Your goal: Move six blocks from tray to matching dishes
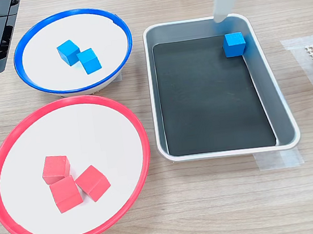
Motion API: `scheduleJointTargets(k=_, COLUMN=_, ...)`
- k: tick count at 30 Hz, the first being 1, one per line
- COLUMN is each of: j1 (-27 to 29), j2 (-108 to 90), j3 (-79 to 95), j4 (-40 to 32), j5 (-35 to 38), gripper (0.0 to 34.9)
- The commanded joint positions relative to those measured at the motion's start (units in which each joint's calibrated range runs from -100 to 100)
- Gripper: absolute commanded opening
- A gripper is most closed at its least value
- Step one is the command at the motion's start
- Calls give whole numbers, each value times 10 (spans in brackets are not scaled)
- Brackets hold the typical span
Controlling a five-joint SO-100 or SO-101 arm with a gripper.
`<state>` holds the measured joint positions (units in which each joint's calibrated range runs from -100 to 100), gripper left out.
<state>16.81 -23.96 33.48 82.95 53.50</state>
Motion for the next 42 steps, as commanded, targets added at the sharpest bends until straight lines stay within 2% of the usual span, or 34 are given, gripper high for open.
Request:
scheduleJointTargets(k=1, j1=70, j2=-76, j3=123, j4=-73, j5=72, gripper=37)
scheduleJointTargets(k=2, j1=77, j2=-82, j3=133, j4=-78, j5=77, gripper=48)
scheduleJointTargets(k=3, j1=92, j2=-89, j3=153, j4=-84, j5=92, gripper=78)
scheduleJointTargets(k=6, j1=109, j2=-96, j3=173, j4=-89, j5=112, gripper=108)
scheduleJointTargets(k=14, j1=130, j2=-99, j3=195, j4=-109, j5=135, gripper=144)
scheduleJointTargets(k=19, j1=160, j2=-97, j3=210, j4=-142, j5=156, gripper=149)
scheduleJointTargets(k=26, j1=166, j2=-93, j3=266, j4=-209, j5=153, gripper=144)
scheduleJointTargets(k=37, j1=144, j2=-99, j3=314, j4=-247, j5=141, gripper=142)
scheduleJointTargets(k=39, j1=144, j2=-101, j3=323, j4=-255, j5=142, gripper=128)
scheduleJointTargets(k=40, j1=144, j2=-104, j3=335, j4=-269, j5=143, gripper=109)
scheduleJointTargets(k=41, j1=144, j2=-105, j3=342, j4=-276, j5=144, gripper=84)
scheduleJointTargets(k=42, j1=143, j2=-107, j3=347, j4=-281, j5=145, gripper=41)
